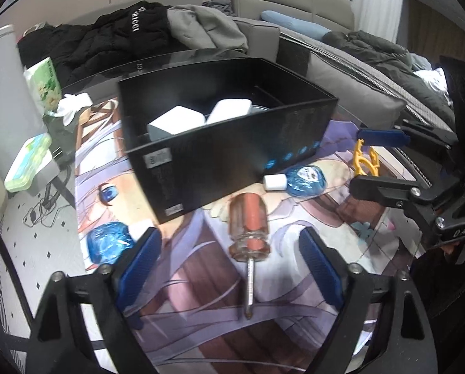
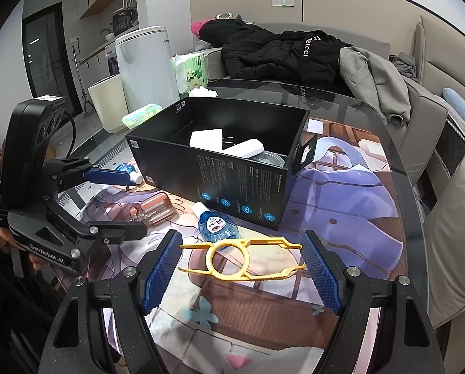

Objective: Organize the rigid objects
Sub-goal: 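Lift the yellow clip with the right tool while the left tool grasps the red-handled screwdriver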

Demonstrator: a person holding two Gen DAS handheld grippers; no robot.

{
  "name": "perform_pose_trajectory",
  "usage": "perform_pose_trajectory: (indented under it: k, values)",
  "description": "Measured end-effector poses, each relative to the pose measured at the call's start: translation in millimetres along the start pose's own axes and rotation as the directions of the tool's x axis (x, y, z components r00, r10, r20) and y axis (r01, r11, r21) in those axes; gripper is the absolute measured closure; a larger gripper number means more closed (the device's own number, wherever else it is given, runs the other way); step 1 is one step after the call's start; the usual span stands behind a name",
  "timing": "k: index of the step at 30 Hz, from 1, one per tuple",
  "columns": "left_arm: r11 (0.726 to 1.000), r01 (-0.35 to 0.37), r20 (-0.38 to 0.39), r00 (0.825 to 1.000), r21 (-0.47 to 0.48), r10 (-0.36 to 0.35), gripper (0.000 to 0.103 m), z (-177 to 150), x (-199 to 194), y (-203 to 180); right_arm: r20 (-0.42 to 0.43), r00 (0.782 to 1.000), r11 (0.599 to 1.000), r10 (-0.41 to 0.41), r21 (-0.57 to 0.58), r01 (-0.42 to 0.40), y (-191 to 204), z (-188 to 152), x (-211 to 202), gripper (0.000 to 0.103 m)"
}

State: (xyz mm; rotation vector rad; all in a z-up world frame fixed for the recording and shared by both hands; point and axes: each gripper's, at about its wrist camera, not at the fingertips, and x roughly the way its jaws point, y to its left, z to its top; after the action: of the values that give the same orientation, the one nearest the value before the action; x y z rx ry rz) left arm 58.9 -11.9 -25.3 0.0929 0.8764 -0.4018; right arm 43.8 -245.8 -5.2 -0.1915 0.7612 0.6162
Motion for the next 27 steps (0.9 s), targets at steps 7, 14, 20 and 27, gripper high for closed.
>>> perform_pose_trajectory:
  k: [7, 14, 20, 27]
  values:
    - [0.997, -0.01, -0.002, 1.0, 0.075, 0.01, 0.07, -0.6, 5.2, -21.9, -0.002, 1.0, 1.0, -0.004, 0.007, 0.004, -2.0, 1.0, 1.5, 0.024]
    - [0.996, -0.047, 0.024, 0.999, 0.075, 0.046, 0.078, -0.2, 5.7, -28.0, 0.008, 1.0, 1.0, 0.003, 0.002, -0.003, -0.2, 2.0, 0.1, 0.024]
    - [0.997, -0.024, 0.07, 0.997, 0.072, 0.019, 0.078, 4.8, -7.8, -28.1, 0.023, 1.0, 1.0, 0.002, 0.009, -0.002, -1.6, 3.5, -3.3, 0.024]
    - [0.998, 0.004, 0.111, 0.994, 0.056, -0.01, 0.078, 9.9, -21.1, -24.1, 0.07, 0.998, 1.0, 0.002, 0.015, -0.003, -2.0, 8.2, -13.5, 0.024]
